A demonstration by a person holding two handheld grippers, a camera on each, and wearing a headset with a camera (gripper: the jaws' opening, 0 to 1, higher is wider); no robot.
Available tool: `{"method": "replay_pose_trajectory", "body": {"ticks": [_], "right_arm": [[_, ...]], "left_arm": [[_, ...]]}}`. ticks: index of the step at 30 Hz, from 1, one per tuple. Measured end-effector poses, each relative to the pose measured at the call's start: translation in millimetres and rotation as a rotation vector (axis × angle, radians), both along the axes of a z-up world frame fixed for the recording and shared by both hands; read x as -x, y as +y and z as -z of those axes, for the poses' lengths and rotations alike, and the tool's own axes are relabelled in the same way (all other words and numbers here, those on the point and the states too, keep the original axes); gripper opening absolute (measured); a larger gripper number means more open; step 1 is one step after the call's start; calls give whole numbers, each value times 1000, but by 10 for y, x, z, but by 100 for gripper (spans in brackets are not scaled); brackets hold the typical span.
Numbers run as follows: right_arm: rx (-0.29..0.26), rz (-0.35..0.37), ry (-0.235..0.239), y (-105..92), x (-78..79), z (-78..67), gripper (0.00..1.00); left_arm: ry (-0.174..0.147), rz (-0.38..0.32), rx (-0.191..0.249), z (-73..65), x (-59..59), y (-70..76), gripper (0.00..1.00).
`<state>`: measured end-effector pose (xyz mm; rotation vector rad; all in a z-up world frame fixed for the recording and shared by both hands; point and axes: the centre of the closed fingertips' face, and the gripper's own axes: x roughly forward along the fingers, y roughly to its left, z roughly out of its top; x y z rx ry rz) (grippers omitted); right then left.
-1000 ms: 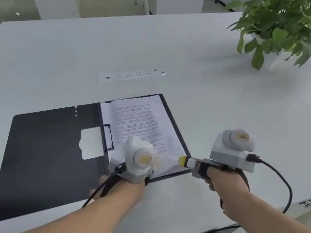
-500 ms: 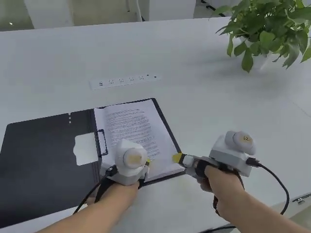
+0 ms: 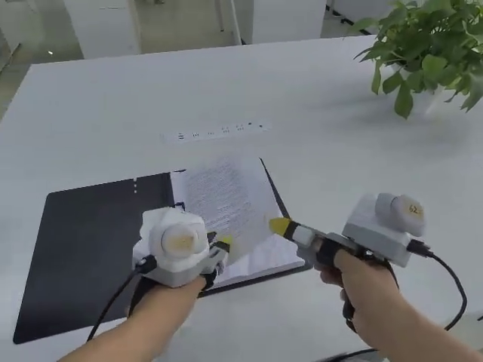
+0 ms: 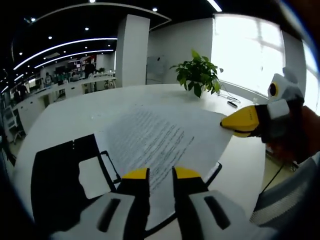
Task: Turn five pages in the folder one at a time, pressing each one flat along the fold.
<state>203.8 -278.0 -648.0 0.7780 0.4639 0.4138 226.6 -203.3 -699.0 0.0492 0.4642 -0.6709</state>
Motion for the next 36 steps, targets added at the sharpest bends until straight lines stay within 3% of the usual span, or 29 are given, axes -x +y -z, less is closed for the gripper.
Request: {"method": "replay_pose_trajectory", "body": {"ticks": [2,3,8,16,28,30,36], "right_arm": [[26,-33,-32,145,-7,-93,0],[22,-45,-45,214,-10,-135,0],[23,-96,-72,558,-44,-255,0],[46,-165,-80,1010,-94,-258,0],[162,-243,9,1644,-122,148,0],[201,-252,39,1721,-124,274,0],[245,-277,80,1958,-148,506,0]], "left_arm": [[-6,-5,15,-82,44,78,17],[-30,-13,21,-160,66,151,19],[-67,-46,31,-369,146,493,20],[-126,-126,1,-556,263,1098,21],[-145,-234,-8,-617,458,1837,22],[-142,-246,-9,-591,482,1925,23],[-119,-279,-8,-489,577,2137,23]]}}
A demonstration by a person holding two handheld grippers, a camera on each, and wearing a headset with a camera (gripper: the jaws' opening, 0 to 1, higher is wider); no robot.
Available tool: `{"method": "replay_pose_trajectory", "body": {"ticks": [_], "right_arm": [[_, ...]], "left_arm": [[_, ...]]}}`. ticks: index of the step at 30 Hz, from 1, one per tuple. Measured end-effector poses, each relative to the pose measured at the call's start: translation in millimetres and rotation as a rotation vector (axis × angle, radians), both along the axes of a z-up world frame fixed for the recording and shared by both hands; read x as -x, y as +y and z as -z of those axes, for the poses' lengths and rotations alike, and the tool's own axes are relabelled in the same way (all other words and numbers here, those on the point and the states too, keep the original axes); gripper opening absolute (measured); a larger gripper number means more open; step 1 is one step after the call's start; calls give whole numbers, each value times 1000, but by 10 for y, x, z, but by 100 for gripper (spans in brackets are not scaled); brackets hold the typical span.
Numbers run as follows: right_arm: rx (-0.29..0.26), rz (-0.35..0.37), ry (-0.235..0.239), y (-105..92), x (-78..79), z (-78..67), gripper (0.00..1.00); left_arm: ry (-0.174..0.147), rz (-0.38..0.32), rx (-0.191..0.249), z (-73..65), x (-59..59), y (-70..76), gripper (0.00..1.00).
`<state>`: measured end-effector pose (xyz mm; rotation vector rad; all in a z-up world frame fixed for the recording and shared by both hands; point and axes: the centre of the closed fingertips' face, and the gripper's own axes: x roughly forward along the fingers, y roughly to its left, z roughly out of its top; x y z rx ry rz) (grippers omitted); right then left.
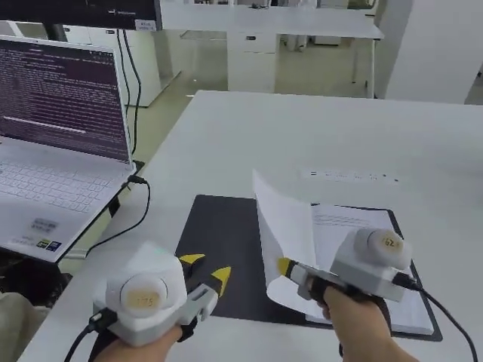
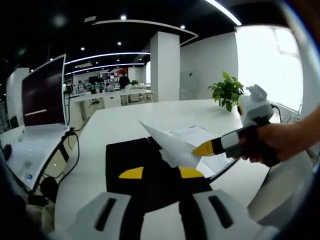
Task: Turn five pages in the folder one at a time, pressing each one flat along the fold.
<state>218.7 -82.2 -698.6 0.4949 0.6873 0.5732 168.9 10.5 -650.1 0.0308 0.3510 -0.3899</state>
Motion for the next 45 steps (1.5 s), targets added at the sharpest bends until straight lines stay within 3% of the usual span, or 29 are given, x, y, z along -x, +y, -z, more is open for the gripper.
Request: {"method": "replay_pose_trajectory", "body": {"ticks": [5,7,9,14,22,28,36,45], "right_arm": [[50,-48,33,212,21,218,0],[106,-73,40,260,32,342,0],[106,-79,47,336,26,405,0],[168,-120,70,462,44,600,0],[208,-181,98,677,131,827,0],[251,-224,78,758,158,949,0],[205,-251,76,821,209,902,5],[85,-268,91,825,316,791,9]], "left_arm": [[30,9,-1,135,86,73,23],[47,10,-2,226,114,117,23],[57,5,-11,278,130,152,23],[84,-1,-12,396,164,231,22],[110,-23,-4,492,164,338,22],[124,-33,-1,551,160,379,22],[142,-36,-13,623,149,373,22],[157,-19,-35,698,26,320,22]]}}
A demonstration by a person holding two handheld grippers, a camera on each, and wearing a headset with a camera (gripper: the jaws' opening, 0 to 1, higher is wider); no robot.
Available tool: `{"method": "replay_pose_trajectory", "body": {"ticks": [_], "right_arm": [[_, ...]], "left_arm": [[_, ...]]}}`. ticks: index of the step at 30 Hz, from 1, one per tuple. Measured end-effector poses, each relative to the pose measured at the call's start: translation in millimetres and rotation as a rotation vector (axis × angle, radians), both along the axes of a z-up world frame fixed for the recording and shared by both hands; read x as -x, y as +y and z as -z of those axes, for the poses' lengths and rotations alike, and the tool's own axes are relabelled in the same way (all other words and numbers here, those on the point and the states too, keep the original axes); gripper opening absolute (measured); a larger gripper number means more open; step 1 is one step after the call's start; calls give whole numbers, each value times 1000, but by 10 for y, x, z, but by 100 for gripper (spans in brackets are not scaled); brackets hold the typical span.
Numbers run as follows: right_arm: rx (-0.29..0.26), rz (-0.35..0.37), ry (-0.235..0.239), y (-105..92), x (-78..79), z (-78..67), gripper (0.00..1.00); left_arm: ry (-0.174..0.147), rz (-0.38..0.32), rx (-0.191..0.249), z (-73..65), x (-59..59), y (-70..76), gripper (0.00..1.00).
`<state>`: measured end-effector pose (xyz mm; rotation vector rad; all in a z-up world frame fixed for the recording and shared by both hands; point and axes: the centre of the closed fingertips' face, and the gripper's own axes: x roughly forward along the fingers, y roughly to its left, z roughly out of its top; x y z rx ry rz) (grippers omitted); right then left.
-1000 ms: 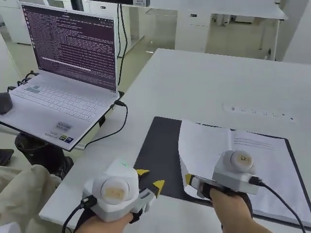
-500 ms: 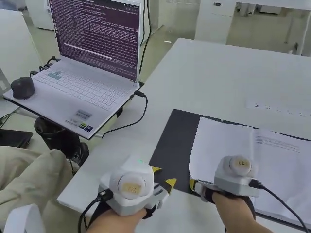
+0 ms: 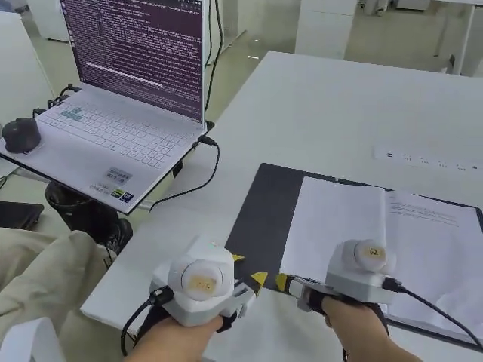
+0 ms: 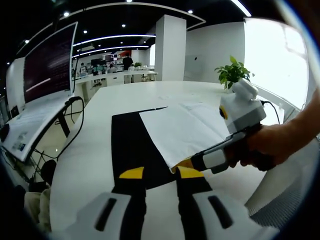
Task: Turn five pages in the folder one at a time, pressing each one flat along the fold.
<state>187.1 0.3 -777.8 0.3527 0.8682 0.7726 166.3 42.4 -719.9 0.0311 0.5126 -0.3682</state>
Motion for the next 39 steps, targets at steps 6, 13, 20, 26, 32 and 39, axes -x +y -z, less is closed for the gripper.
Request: {"method": "replay_pose_trajectory", "body": {"ticks": [6,13,20,26,32,39], "right_arm": [[-22,74,-2,-377,-67,-74,4],[-41,201,-15,-917,-235,-163,5],[-44,269,-11,-1285,-364,-179,4],[-59,300,-4,-1431,-453,-187,4],[-80,320,11,-1517,-619,-184,4],[-116,343,55,-1558,-851,-139,1]], "left_arm": [[35,60,-29,193,-107,-207,22],[62,146,-69,436,-252,-542,22],[100,171,-106,632,-385,-678,19],[87,115,-103,715,-385,-598,16],[62,103,-98,708,-391,-603,16],[59,98,-116,693,-389,-606,16]]}}
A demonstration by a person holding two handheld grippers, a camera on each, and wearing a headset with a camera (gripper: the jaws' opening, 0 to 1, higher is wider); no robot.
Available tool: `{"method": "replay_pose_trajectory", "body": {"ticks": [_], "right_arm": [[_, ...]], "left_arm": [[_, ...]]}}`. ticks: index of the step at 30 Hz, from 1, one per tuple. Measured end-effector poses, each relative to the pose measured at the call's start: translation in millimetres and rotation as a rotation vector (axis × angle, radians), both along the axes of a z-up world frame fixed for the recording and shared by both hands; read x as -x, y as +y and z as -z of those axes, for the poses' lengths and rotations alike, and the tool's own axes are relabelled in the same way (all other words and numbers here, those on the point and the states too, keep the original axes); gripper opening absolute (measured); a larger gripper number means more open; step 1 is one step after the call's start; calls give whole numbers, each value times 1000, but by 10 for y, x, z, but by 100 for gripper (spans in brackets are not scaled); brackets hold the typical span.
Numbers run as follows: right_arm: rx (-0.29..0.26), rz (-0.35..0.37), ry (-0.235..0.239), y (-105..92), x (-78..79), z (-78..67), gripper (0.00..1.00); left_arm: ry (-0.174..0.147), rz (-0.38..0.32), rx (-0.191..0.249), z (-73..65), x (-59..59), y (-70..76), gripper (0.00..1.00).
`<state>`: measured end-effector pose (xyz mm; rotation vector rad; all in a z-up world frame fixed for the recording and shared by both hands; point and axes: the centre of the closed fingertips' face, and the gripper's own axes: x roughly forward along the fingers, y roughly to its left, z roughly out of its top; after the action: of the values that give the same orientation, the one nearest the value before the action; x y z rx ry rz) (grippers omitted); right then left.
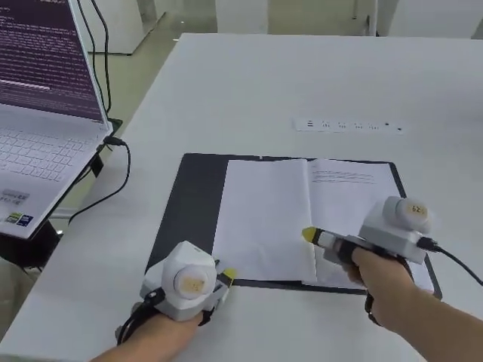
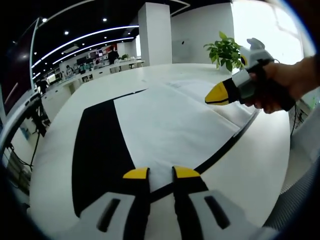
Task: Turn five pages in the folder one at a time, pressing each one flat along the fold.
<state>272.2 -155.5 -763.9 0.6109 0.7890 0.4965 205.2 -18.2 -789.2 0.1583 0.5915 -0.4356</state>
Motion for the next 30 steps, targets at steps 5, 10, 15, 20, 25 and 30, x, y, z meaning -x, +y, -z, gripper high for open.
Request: {"method": "replay_pose_trajectory", "body": {"ticks": [5,10,15,20,25,30], "right_arm": [[-41,10,43,-2,-158,44,0],[-90,41,97,-21,-308,108,0],[-222,110,203,-11,-428,148,0],[-239,122,227,-20,-537,171,0],[-306,157,259,-3,-631,164,0],[-360,203,277,0,-761,155,0]], "left_arm": [[8,-3,-7,0,0,1,16],[13,-11,-13,-3,3,2,16],[18,-15,-16,2,-1,2,15],[17,-15,-21,-1,2,-1,15],[16,-17,-20,0,3,0,15],[11,-18,-17,2,2,5,15]]}}
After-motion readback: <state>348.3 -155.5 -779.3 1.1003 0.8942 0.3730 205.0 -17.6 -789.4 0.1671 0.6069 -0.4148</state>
